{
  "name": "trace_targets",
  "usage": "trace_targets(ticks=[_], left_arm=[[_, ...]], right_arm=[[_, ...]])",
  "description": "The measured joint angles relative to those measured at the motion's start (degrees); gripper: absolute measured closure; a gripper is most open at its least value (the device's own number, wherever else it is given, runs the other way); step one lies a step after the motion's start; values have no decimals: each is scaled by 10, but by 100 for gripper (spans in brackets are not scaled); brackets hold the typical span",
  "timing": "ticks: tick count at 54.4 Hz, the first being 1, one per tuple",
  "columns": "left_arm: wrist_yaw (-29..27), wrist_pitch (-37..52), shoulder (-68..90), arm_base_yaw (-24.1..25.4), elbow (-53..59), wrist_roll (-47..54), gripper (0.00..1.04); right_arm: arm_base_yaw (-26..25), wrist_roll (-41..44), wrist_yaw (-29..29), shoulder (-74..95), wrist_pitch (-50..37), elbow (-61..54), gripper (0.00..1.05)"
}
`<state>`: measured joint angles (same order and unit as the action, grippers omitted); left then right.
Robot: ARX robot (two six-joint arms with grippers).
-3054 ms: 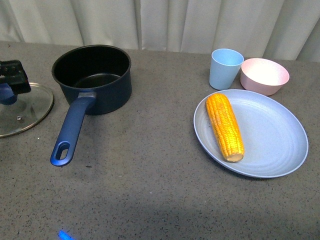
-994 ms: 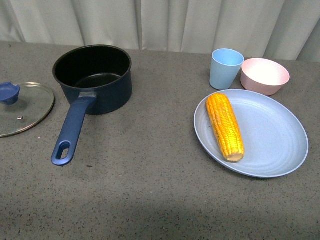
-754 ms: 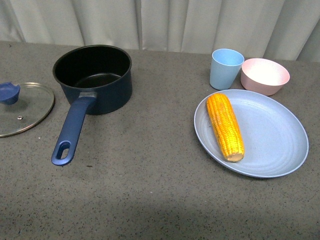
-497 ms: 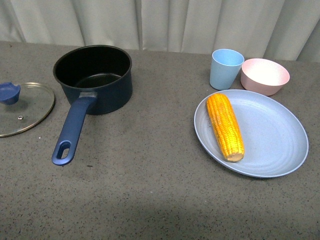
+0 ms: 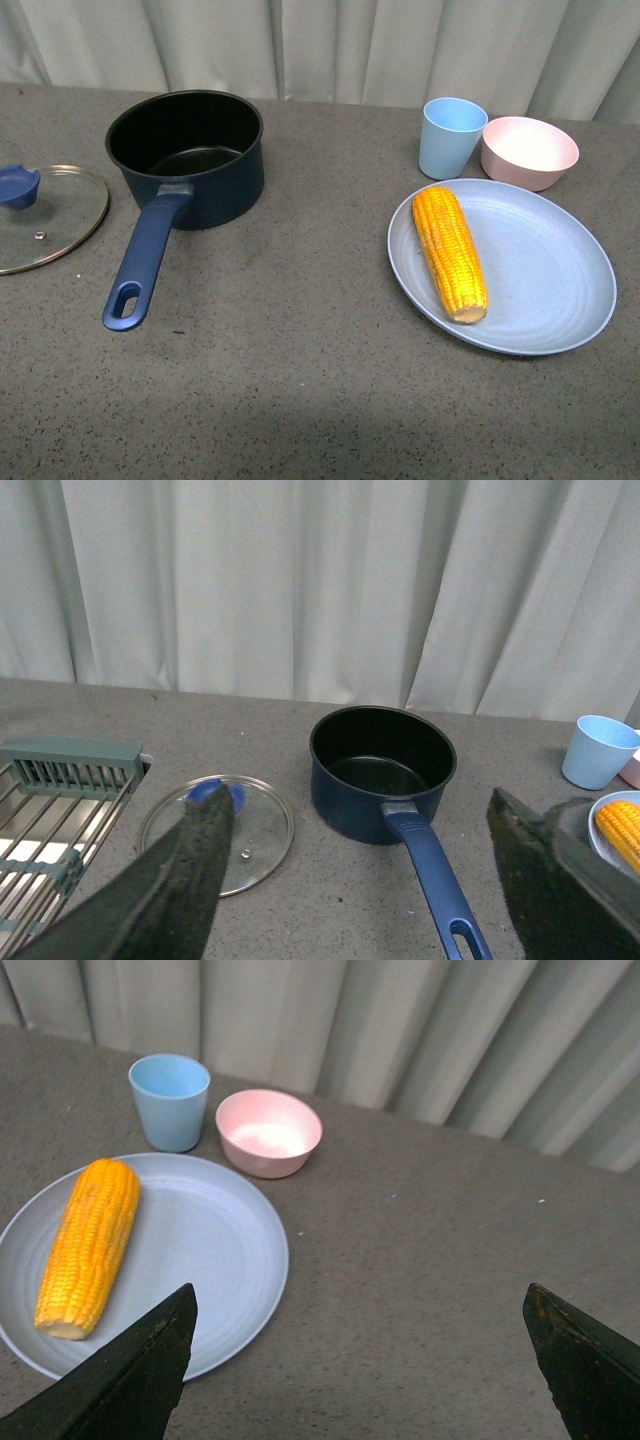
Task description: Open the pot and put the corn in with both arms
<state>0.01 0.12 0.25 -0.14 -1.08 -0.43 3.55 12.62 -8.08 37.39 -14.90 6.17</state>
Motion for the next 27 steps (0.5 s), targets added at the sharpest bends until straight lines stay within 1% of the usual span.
trace_targets(ticks=[2, 3, 5, 7, 10, 14, 18, 27], left_arm=[[0, 0, 0, 0, 0, 0, 16], [0, 0, 0, 0, 0, 0, 14], [0, 0, 0, 0, 0, 0, 7], [0, 0, 0, 0, 0, 1, 5], [0, 0, 0, 0, 0, 1, 7], [0, 0, 0, 0, 0, 1, 7], [0, 0, 0, 0, 0, 1, 7], [0, 0, 0, 0, 0, 1, 7]], right_arm=[[2, -11, 9, 74, -34, 18, 9], [4, -15, 12, 101, -44, 25, 9], [8, -27, 18, 167, -61, 44, 9], [12, -39, 22, 220, -67, 61, 9], [21, -63, 27, 299, -67, 90, 9], [34, -98, 31, 400, -52, 141, 9], [45, -122, 31, 460, -34, 181, 9], [82, -177, 26, 591, 19, 309, 9]])
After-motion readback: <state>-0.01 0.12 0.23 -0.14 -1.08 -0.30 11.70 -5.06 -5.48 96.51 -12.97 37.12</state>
